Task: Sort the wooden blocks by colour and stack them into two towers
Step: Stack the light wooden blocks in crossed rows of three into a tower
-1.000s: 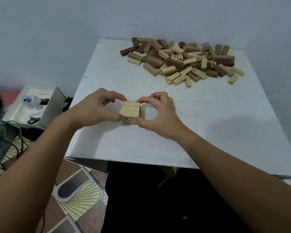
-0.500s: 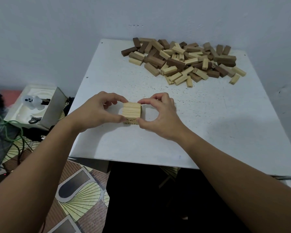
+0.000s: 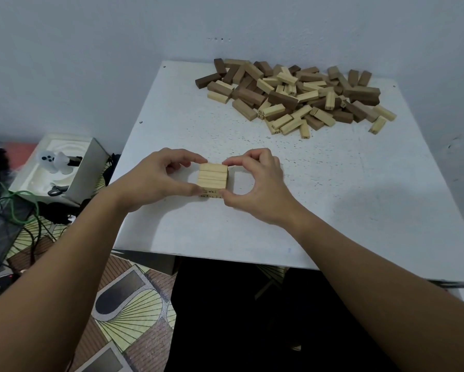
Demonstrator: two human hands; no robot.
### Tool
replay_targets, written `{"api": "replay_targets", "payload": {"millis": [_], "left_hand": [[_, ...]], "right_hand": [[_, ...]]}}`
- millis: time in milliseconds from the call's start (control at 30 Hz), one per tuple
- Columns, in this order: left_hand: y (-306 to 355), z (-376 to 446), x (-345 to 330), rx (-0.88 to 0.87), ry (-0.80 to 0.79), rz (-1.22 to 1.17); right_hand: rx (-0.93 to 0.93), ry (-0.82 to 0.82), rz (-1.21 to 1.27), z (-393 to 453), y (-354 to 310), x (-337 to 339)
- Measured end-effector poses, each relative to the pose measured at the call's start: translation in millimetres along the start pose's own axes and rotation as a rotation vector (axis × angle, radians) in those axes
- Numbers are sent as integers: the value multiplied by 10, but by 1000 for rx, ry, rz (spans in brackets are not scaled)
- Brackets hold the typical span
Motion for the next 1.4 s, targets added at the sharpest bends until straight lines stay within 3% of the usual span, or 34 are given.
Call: {"api": "replay_targets", "payload": {"millis": [433, 1400], "left_hand": [[-138, -36, 0, 7, 19, -147], [-113, -30, -10, 13, 29, -201]], "right_hand": [[-6, -19, -22, 4, 21, -18], [-6, -28, -20, 10, 37, -30]]}}
Point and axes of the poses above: each hand's wrist, its own z-axis towards the middle knuckle, its own x-axis out of the back of the hand, y = z × x, the point moved 7 cm from there along z, towards the middle knuckle, and after that the axes turned 12 degrees about -x, right-handed, at the moved point
